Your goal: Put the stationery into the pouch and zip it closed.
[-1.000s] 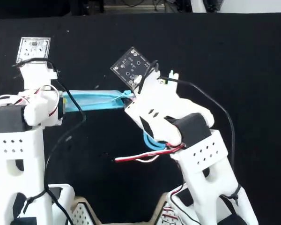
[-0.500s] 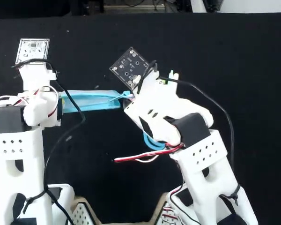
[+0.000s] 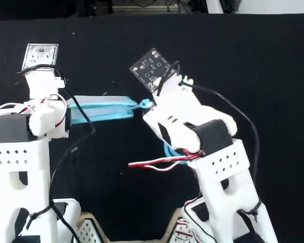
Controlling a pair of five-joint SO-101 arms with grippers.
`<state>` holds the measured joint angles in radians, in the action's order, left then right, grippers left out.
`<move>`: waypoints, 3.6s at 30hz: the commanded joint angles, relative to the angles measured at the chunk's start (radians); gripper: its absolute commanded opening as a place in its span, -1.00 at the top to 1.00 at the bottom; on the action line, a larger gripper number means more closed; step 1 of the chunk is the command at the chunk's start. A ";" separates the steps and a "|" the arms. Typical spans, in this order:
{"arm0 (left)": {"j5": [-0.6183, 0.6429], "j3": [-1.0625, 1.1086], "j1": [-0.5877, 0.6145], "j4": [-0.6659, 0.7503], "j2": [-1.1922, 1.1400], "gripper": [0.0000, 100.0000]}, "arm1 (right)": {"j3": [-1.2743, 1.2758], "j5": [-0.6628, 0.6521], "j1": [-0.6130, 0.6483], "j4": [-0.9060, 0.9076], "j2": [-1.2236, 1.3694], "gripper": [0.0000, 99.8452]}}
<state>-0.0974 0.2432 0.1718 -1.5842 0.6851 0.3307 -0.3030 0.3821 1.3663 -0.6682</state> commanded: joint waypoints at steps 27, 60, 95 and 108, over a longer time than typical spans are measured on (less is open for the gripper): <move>0.012 0.062 0.030 0.017 0.009 0.94 | 0.107 0.244 -0.361 -0.247 0.461 0.81; 0.012 0.101 0.028 0.014 0.009 0.94 | -0.236 0.181 -0.540 -0.118 1.023 0.80; 0.012 0.101 0.028 0.011 0.009 0.94 | -0.268 -0.336 -0.683 -0.011 0.877 0.98; 0.012 0.101 0.028 0.014 0.009 0.94 | -0.278 -0.287 -0.809 -0.120 0.957 0.75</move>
<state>-0.0928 0.3399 0.1949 -1.5812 0.6989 0.1020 -0.6391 -0.4005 1.2068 0.2938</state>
